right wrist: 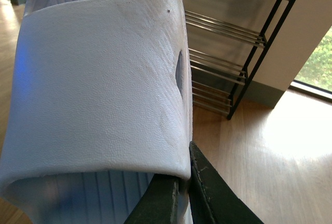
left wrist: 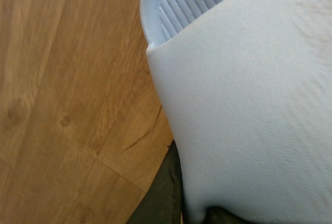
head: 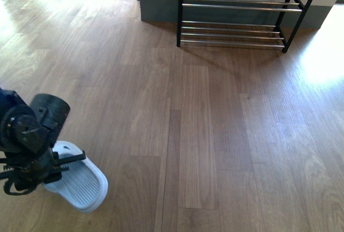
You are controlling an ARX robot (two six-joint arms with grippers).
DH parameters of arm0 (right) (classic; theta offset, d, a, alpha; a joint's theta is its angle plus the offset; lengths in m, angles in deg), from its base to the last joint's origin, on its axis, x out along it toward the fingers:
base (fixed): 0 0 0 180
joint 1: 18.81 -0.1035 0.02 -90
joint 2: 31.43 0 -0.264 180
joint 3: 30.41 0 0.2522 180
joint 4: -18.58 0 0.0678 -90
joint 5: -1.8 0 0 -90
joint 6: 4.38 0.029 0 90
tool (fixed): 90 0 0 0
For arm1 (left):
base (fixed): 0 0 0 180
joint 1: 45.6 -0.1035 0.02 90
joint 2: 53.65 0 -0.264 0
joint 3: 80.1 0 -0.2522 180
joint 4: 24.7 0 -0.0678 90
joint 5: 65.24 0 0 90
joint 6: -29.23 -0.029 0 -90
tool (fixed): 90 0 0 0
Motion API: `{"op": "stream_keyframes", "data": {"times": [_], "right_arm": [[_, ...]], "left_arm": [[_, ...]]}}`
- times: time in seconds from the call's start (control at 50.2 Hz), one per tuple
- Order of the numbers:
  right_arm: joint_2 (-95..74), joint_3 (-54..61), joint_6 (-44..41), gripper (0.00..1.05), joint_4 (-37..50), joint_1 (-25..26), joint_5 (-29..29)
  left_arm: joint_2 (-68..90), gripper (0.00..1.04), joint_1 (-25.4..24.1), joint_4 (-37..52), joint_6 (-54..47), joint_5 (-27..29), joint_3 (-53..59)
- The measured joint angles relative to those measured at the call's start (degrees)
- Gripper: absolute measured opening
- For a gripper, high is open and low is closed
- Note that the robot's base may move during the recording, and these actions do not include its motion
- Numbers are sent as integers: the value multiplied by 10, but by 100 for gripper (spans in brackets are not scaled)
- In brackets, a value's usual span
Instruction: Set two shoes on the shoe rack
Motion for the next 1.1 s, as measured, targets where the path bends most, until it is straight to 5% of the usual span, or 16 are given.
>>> {"op": "stream_keyframes", "data": {"times": [0.359,0.717,0.956,1.095], "right_arm": [[0,0,0,2,0,0,0],[0,0,0,2,0,0,0],[0,0,0,2,0,0,0],[0,0,0,2,0,0,0]], "left_arm": [[-458,2,-41,80,-185,-21,228],[-867,2,-39,114,-286,23,470],[-1221,2,-13,-73,-276,81,613],[-1351,2,35,-144,-270,162,613]]}}
